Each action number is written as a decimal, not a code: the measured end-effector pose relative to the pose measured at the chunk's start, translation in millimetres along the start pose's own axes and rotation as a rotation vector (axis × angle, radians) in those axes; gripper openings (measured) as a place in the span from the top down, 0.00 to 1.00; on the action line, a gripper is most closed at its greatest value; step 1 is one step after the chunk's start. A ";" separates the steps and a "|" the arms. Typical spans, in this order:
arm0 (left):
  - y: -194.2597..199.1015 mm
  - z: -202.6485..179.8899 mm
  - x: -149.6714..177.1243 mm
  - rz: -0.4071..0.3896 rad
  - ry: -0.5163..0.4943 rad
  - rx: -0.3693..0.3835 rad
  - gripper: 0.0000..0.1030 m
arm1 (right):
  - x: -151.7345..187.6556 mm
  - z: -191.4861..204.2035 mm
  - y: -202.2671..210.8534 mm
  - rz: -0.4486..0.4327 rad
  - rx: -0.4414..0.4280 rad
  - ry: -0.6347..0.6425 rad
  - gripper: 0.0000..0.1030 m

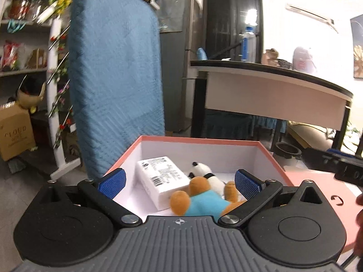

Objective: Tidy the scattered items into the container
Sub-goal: 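Withdraw the right gripper and bring both grippers to the lid edges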

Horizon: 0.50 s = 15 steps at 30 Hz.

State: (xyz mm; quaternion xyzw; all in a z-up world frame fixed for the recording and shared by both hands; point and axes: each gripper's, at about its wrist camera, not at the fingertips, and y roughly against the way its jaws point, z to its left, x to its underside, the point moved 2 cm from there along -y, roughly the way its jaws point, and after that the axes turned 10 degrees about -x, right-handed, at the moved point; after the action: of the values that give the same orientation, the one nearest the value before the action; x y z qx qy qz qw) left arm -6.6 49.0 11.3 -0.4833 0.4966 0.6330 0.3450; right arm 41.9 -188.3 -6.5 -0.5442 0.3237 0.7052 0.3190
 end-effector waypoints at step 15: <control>6.1 -35.4 10.4 0.004 -0.059 0.071 0.00 | 14.7 -44.2 110.8 -0.061 0.183 0.044 0.05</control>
State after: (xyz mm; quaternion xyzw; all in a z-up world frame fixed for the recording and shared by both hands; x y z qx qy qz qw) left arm -5.8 12.9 1.8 -0.4510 0.5095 0.6294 0.3752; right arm -25.2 -287.5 -17.5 -0.5376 0.3769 0.6505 0.3817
